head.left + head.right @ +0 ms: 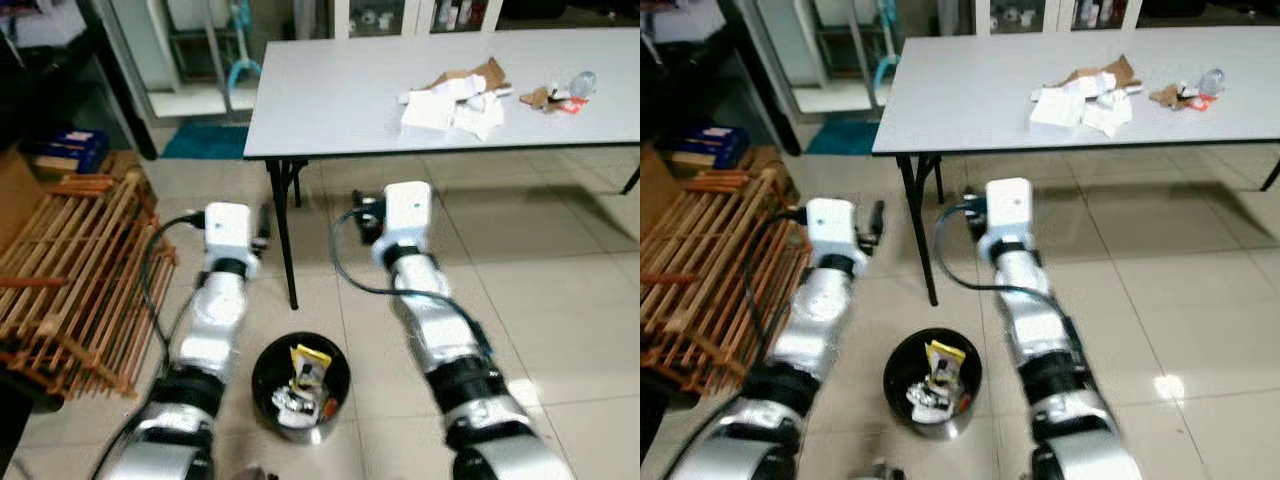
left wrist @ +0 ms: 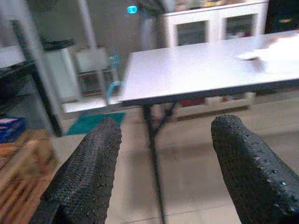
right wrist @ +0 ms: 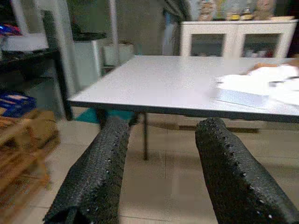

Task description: Picking trash to rubbish bin

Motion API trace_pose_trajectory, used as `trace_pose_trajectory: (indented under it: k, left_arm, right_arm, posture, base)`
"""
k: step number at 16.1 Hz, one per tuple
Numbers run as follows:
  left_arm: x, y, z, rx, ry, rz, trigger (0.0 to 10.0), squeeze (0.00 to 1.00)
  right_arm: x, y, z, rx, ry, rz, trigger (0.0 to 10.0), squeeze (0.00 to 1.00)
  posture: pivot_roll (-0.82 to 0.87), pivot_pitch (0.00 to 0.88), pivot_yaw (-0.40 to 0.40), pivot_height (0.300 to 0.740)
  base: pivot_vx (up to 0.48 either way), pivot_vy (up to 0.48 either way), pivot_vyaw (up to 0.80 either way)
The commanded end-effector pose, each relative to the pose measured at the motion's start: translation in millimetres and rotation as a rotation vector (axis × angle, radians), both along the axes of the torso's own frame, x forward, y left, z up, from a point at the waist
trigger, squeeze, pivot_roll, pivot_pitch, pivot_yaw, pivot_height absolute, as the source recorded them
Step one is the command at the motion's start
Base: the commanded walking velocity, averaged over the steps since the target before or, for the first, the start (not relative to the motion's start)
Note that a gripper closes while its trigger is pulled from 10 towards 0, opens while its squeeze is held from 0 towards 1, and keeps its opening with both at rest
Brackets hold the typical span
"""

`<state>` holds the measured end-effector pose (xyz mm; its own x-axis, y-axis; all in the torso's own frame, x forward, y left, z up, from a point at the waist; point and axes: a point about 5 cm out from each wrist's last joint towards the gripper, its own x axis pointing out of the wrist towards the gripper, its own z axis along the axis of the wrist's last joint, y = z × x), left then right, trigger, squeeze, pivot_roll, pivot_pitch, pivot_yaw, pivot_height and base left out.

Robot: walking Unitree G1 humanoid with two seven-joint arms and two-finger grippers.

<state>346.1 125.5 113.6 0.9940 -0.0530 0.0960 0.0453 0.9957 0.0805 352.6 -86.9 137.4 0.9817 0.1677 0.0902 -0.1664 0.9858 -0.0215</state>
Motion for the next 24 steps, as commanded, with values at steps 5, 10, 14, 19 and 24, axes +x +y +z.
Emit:
trace_pose_trajectory:
  k: [5,10,14,19,24]
  left_arm:
    - [0.6,2.2,1.5,0.020,0.003,-0.007,10.0,0.00]
    - [0.9,2.2,2.0,0.014,0.003,0.002,10.0,0.00]
    - [0.3,2.3,1.6,0.009,0.006,0.007,10.0,0.00]
    - [0.1,2.6,1.5,0.008,0.008,0.009,10.0,0.00]
    - [-0.2,2.5,1.3,0.007,0.009,0.012,10.0,0.00]
  right_arm:
    - [-1.6,8.8,7.1,-0.008,-0.025,0.034,10.0,0.00]
    - [-1.6,9.3,9.6,0.016,-0.027,0.047,10.0,0.00]
    - [-2.2,10.4,8.8,0.004,-0.021,0.058,10.0,0.00]
    - [-2.7,11.9,9.0,-0.001,-0.017,0.070,10.0,0.00]
    - [-3.5,12.8,8.8,0.000,-0.014,0.079,10.0,0.00]
  posture:
    - [0.01,0.000,0.056,0.740]
    - [0.02,0.000,0.042,0.740]
    - [0.02,0.001,0.040,0.740]
    - [0.02,0.013,0.038,0.740]
    - [0.02,0.019,0.037,0.740]
  base:
    - [0.000,-0.329,0.08]
    - [0.000,-0.331,0.09]
    - [0.000,-0.328,0.00]
    - [0.000,-0.329,0.00]
    - [0.000,-0.328,0.00]
